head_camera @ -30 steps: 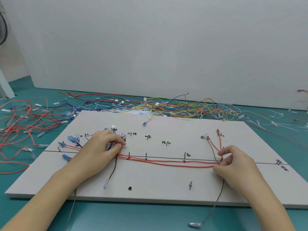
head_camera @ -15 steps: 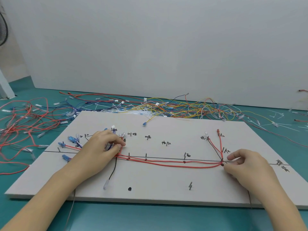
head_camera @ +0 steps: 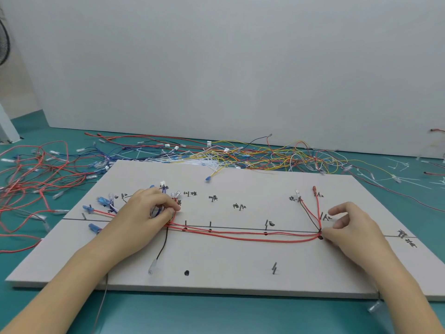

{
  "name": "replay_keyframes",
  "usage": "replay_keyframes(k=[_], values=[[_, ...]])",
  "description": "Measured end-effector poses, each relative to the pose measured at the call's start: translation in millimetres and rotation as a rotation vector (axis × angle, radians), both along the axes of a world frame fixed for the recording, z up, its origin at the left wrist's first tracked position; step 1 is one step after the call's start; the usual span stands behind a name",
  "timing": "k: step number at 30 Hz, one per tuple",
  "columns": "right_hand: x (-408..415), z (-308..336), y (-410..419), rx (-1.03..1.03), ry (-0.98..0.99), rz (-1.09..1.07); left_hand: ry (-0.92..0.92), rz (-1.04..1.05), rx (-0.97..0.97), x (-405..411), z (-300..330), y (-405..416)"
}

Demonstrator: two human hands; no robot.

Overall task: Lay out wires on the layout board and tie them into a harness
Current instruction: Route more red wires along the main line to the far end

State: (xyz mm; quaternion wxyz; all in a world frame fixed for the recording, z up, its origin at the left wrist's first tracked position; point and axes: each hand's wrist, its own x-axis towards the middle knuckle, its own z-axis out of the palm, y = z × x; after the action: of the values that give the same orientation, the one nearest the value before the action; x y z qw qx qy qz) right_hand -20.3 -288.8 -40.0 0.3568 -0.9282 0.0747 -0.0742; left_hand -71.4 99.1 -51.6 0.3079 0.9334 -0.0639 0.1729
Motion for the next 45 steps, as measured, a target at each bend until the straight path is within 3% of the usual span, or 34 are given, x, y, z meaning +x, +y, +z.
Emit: replay_keyframes(k=[9, 23, 34, 45], values=[[-0.6, 3.4, -3.1, -0.151, -0.082, 0.187, 0.059, -0.053, -0.135, -3.5, 4.0, 5.0], [-2.0, -1.5, -3.6, -0.158, -0.164, 0.158, 0.140, -0.049, -0.206, -6.8, 11.0, 10.0], [2.0, -3.6, -6.0, -0.142, -0.152, 0.080, 0.129, -0.027, -0.152, -8.5, 10.2, 8.4], [13.6, -11.2, -2.1, -0.181, -0.180, 0.063, 0.088, 0.035, 0.103, -10.1, 10.4, 0.8]])
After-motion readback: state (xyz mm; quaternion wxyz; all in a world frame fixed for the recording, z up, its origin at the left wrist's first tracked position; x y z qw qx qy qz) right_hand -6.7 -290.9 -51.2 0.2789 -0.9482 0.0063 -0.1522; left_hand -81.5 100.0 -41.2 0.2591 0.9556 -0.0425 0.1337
